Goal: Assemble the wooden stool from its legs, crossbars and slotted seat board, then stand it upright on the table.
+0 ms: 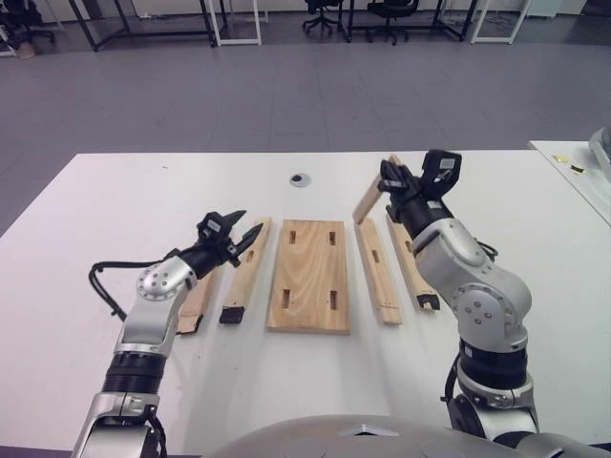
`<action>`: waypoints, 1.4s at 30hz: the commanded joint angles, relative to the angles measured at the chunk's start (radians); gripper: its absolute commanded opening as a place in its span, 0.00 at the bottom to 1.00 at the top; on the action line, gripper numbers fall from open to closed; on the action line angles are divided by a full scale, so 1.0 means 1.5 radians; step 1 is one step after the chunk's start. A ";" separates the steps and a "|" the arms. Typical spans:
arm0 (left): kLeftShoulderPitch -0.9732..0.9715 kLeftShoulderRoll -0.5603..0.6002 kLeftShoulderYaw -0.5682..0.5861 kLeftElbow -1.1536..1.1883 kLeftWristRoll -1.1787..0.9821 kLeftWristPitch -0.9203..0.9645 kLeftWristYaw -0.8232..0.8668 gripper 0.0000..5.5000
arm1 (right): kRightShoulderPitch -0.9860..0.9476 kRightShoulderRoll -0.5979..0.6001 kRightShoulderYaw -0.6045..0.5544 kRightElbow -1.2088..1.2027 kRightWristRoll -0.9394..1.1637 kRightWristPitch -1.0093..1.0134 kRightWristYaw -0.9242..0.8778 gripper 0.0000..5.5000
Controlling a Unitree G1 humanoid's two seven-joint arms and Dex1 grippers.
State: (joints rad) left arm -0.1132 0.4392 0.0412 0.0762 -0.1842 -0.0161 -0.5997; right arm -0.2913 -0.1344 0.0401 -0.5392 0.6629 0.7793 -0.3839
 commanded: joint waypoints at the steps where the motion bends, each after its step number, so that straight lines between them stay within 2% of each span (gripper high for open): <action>1: 0.034 0.007 0.018 -0.019 0.016 -0.014 0.025 0.43 | 0.034 -0.014 0.037 -0.018 -0.063 0.036 0.000 0.08; 12: 0.047 0.008 0.023 -0.032 0.032 -0.015 0.039 0.43 | 0.066 0.011 0.034 0.005 -0.170 0.042 0.043 0.08; 31: 0.036 0.028 0.029 -0.028 0.035 -0.016 0.031 0.43 | 0.103 0.076 0.016 0.020 -0.245 0.035 0.100 0.08; 42: 0.040 0.025 0.023 -0.038 0.034 -0.014 0.032 0.43 | 0.122 0.062 0.002 0.134 -0.288 -0.046 0.159 0.08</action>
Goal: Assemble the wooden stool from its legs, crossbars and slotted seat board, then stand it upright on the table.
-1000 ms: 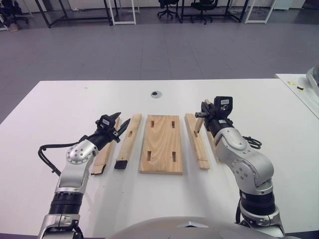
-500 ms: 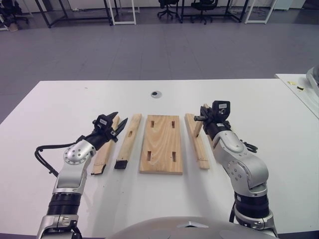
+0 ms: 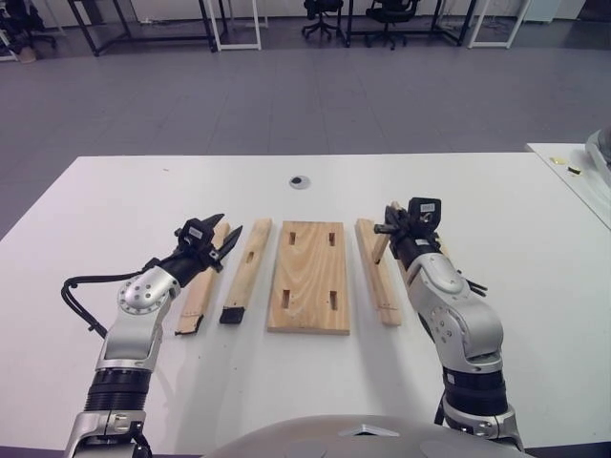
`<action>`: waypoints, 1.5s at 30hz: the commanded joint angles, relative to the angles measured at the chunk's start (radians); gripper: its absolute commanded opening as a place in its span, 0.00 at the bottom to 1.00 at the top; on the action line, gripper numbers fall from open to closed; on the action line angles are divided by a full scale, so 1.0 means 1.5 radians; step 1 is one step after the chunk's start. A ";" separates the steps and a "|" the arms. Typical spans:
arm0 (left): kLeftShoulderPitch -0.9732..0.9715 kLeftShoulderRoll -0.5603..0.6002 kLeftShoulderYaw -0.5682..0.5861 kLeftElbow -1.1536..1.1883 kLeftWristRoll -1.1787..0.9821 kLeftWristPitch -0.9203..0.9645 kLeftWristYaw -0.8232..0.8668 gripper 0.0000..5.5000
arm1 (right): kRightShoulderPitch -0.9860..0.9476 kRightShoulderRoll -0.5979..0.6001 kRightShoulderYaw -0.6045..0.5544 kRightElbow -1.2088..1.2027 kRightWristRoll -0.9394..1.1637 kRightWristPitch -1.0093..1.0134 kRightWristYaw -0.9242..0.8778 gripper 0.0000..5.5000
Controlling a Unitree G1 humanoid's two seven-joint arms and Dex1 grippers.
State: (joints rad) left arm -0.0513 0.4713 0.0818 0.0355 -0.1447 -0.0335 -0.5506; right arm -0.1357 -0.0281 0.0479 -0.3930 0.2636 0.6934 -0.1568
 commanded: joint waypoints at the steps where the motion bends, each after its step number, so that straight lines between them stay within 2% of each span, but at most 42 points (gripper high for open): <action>1: -0.001 0.002 -0.004 -0.012 0.008 -0.002 0.000 0.43 | 0.023 -0.010 0.000 0.039 -0.026 0.006 0.012 0.08; 3: 0.002 0.001 -0.004 -0.015 0.008 -0.002 0.002 0.43 | 0.047 -0.015 0.014 0.044 -0.037 -0.023 0.032 0.08; 7: 0.010 0.002 -0.002 -0.020 0.007 -0.002 0.005 0.43 | 0.081 -0.002 -0.015 0.071 -0.016 -0.075 0.064 0.08; 17: 0.020 0.008 0.007 -0.027 0.005 -0.001 0.006 0.43 | 0.129 -0.090 0.034 0.071 -0.037 -0.120 0.201 0.08; 28: 0.017 0.007 0.009 -0.032 0.007 0.003 0.009 0.43 | 0.145 -0.089 0.016 0.089 -0.032 -0.133 0.218 0.08; 29: 0.016 0.007 0.009 -0.031 0.007 0.002 0.010 0.43 | 0.141 -0.089 0.017 0.090 -0.032 -0.132 0.218 0.14; 30: 0.015 0.006 0.008 -0.030 0.008 0.002 0.011 0.43 | 0.137 -0.087 0.015 0.091 -0.028 -0.131 0.220 0.16; 35: 0.010 0.001 0.003 -0.024 0.011 0.000 0.015 0.43 | 0.121 -0.082 0.011 0.100 -0.027 -0.127 0.224 0.34; 41: 0.014 -0.005 -0.001 -0.028 0.013 -0.002 0.022 0.43 | 0.119 -0.117 0.027 0.081 -0.044 -0.054 0.232 0.55; 45: 0.023 -0.011 -0.003 -0.035 0.015 -0.003 0.029 0.43 | 0.122 -0.143 0.046 0.056 -0.046 0.019 0.253 0.55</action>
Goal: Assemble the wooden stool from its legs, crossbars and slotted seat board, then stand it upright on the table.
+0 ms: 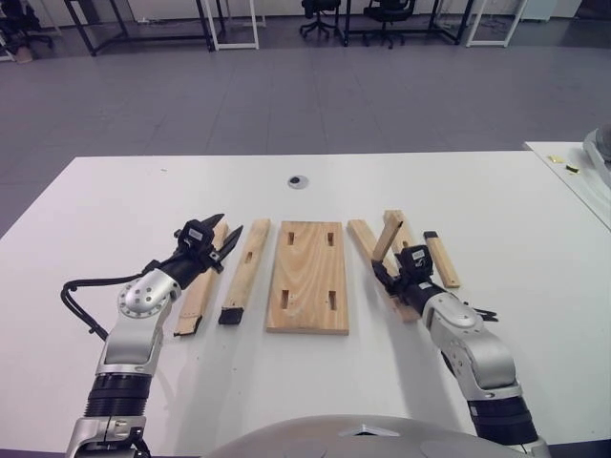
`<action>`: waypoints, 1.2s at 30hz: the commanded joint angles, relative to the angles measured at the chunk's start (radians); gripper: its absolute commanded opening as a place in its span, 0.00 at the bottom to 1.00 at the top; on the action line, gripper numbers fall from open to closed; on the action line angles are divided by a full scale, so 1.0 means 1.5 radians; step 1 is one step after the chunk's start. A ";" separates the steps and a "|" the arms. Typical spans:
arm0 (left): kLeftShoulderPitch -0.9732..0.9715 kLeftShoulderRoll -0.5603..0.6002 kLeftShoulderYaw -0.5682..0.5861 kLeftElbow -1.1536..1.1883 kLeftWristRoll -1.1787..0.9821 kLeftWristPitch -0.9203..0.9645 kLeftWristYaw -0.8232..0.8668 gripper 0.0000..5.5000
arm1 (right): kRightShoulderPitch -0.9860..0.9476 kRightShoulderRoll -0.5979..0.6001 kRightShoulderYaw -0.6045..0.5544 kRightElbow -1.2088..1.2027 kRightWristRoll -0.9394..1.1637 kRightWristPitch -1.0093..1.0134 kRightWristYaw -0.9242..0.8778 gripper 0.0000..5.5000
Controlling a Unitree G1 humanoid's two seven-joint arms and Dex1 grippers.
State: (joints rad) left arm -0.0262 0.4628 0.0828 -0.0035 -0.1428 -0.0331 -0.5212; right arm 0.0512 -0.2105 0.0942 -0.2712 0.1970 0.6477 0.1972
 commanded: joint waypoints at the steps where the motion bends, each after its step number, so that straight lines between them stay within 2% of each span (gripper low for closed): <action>1: 0.009 -0.006 -0.004 -0.009 0.013 -0.004 0.012 0.43 | -0.001 -0.027 0.021 -0.031 -0.001 0.061 0.023 0.55; 3: 0.012 -0.007 -0.006 -0.013 0.014 -0.003 0.014 0.43 | 0.003 -0.034 0.028 -0.043 0.006 0.096 0.033 0.55; 6: 0.018 -0.008 -0.006 -0.019 0.014 0.001 0.016 0.43 | 0.006 -0.027 0.021 -0.044 -0.004 0.153 0.008 0.45; 9: 0.021 0.006 -0.015 -0.024 0.034 0.009 0.013 0.43 | 0.004 -0.027 0.016 -0.037 -0.013 0.153 -0.001 0.38; 13: 0.008 0.009 -0.020 -0.028 0.034 0.025 0.004 0.43 | 0.000 -0.027 0.018 -0.039 -0.008 0.144 0.007 0.38; 15: -0.003 0.007 -0.013 -0.036 0.006 0.041 -0.009 0.43 | -0.015 -0.018 -0.009 -0.036 0.008 0.121 0.013 0.38; 17: -0.021 -0.008 0.009 -0.050 -0.062 0.079 -0.030 0.43 | -0.050 -0.003 -0.057 -0.037 0.047 0.082 0.033 0.38; 19: -0.063 -0.027 0.020 -0.086 -0.179 0.169 -0.062 0.43 | -0.096 0.013 -0.103 -0.051 0.106 0.069 0.061 0.38; 22: -0.142 -0.054 0.048 -0.101 -0.314 0.281 -0.057 0.43 | -0.143 0.038 -0.136 -0.072 0.203 0.090 0.097 0.38; 28: -0.288 -0.086 0.111 -0.090 -0.619 0.513 -0.028 0.43 | -0.241 0.089 -0.216 -0.110 0.524 0.182 0.114 0.38; 29: -0.299 -0.086 0.118 -0.085 -0.660 0.543 -0.025 0.39 | -0.254 0.089 -0.230 -0.107 0.570 0.190 0.106 0.38; 33: -0.326 -0.081 0.130 -0.067 -0.725 0.597 -0.013 0.39 | -0.277 0.085 -0.247 -0.092 0.675 0.196 0.065 0.38; 36: -0.342 -0.089 0.144 -0.051 -0.765 0.613 -0.002 0.48 | -0.276 0.089 -0.235 -0.090 0.723 0.192 0.040 0.38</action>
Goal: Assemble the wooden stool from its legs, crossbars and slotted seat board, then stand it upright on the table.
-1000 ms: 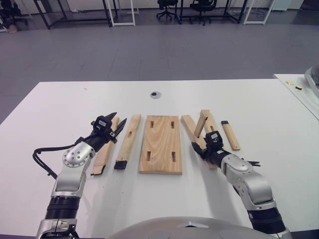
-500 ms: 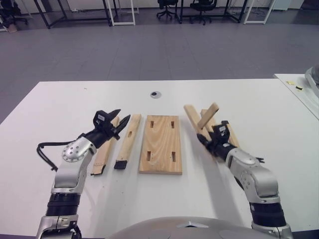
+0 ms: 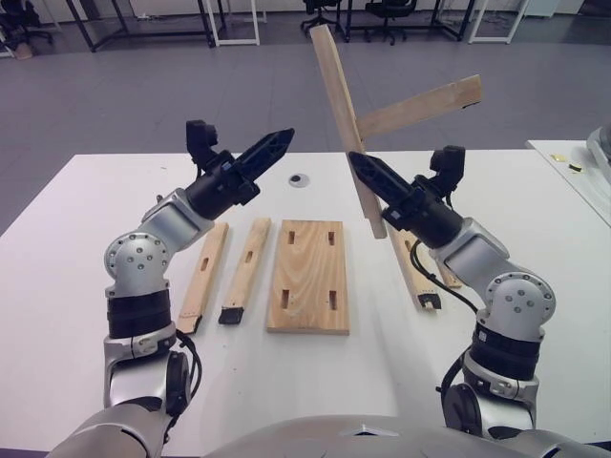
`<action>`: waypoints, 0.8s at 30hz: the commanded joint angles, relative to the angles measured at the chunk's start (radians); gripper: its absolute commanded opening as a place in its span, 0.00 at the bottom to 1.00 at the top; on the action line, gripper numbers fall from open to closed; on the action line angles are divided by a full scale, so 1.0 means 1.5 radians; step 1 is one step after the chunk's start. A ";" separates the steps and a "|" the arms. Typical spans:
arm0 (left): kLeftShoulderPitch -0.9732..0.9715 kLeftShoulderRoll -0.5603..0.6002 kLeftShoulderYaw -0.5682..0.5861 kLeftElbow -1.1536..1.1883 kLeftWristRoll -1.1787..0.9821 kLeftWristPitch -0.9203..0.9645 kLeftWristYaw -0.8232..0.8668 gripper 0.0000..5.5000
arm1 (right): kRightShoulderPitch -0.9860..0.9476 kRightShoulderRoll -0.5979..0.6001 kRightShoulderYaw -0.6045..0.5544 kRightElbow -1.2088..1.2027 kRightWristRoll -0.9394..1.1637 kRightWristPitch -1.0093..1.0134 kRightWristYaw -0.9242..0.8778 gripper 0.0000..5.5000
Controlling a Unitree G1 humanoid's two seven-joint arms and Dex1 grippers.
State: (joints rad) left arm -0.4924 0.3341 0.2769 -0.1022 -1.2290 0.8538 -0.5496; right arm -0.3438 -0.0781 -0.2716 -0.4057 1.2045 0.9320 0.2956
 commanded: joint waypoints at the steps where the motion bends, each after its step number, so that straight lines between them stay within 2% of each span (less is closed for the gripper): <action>1: -0.036 -0.005 0.017 0.019 -0.053 0.027 0.022 0.51 | -0.009 0.000 0.016 -0.002 0.065 0.003 -0.029 0.38; 12: -0.069 0.020 0.012 0.068 -0.171 0.141 0.049 0.78 | 0.045 -0.064 0.097 -0.013 0.103 0.018 0.012 0.38; 19: -0.068 0.024 0.003 0.073 -0.171 0.154 0.060 0.78 | 0.063 -0.106 0.121 -0.019 0.121 0.027 0.045 0.38; 24: -0.052 0.028 0.011 0.064 -0.196 0.169 0.058 0.61 | 0.070 -0.117 0.124 -0.012 0.127 0.016 0.046 0.38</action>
State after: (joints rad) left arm -0.5724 0.3588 0.2892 -0.0004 -1.4942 1.0864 -0.4671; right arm -0.2369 -0.2458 -0.0843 -0.4184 1.3752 0.9636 0.3614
